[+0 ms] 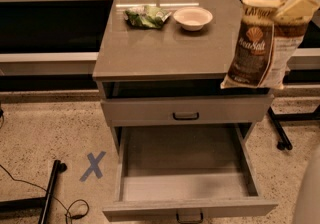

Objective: Pick brown chip bag from middle drawer and place on counter

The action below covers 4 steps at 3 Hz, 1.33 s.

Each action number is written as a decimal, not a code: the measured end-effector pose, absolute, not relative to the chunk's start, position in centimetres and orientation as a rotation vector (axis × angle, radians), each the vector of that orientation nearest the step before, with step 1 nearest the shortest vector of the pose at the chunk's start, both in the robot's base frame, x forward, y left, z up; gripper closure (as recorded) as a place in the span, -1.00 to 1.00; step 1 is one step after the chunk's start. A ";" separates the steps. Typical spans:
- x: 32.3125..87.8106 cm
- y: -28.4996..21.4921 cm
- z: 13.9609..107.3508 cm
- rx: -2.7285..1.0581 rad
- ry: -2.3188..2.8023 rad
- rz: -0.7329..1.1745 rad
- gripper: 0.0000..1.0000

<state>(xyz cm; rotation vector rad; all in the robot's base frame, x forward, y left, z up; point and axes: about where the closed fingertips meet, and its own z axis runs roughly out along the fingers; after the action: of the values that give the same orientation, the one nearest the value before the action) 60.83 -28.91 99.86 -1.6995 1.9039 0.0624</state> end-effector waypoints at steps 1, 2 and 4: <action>61.6 -30.5 107.0 -1.621 1.847 -0.183 1.00; 62.7 -30.4 107.8 -1.594 1.819 -0.217 1.00; 64.1 -31.1 108.0 -1.566 1.792 -0.269 1.00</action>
Offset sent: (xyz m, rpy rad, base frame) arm 0.0068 -0.0138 0.0634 -0.0606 -0.1616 -0.0631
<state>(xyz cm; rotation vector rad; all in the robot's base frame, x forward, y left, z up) 64.13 -31.09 108.04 -1.5663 1.7925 -0.2691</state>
